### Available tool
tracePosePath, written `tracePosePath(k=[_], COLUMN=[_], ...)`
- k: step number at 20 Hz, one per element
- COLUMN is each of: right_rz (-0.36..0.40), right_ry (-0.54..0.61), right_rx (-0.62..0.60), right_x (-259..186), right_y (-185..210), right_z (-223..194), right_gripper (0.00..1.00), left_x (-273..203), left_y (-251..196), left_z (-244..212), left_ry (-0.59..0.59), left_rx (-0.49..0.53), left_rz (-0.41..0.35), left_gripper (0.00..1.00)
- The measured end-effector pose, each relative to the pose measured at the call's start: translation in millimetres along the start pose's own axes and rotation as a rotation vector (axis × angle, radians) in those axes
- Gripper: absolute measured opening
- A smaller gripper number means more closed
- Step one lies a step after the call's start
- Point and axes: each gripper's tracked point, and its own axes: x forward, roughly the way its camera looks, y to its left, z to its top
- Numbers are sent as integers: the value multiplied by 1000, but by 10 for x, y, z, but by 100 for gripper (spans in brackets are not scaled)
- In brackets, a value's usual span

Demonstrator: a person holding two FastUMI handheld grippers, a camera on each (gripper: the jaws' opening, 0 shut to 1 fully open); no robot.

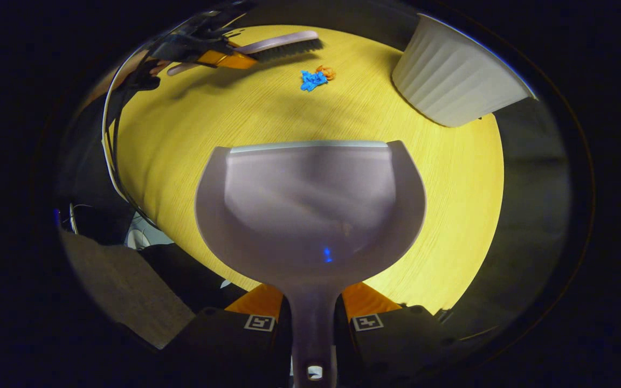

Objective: Pick up the small broom and dustpan from the desktop, sweep the trash into the dustpan with the broom, and then empty the trash into the garbage bin.

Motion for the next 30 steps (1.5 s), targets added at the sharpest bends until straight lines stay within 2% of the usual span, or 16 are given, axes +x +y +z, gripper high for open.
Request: tracePosePath(k=[4,5,7,8,11,14,15,16,19,21,23,24,25,26,29,30], right_rz=[18,18,22,23,32,28,28,28,22,26,26,29,27,25,26,24], right_ry=[5,3,0,0,-5,-7,-17,-28,-80,-85,-111,-146,-182,-210,-250,-276], right_rx=[31,35,41,44,60,62,60,57,48,54,56,66,71,74,74,75], right_x=[80,85,102,114,191,238,241,249,354,432,512,625,704,747,981,1123], right_y=[8,-30,-44,-41,-62,-60,-51,-54,-75,-119,-230,-276,-346,-416,-610,-693], right_z=[9,32,38,16,-31,-124,-115,-136,-187,-194,-108,-19,57,104,69,74], right_gripper=[37,41,37,41,34,37,33,37,37,41,34,37,41,37,37,41], left_x=[152,174,77,14,-119,-389,-455,-476,-698,-844,-1008,-1124,-1213,-1280,-1582,-1793], left_y=[-350,-452,-711,-895,-1279,-1620,-1671,-1689,-1749,-1828,-1912,-1923,-1938,-1930,-1845,-1754], left_z=[10,14,33,9,-23,-160,-188,-210,-275,-366,-423,-465,-525,-555,-633,-631], left_ry=[31,35,13,6,5,38,48,48,77,85,87,81,78,76,61,51], left_rx=[47,59,82,89,166,209,213,208,162,165,166,154,139,123,71,40], left_rz=[-110,-145,-226,-277,-394,-539,-577,-600,-678,-698,-718,-722,-717,-709,-678,-655], left_gripper=[27,27,27,27,27,24,27,27,27,25,27,27,27,27,27,25])
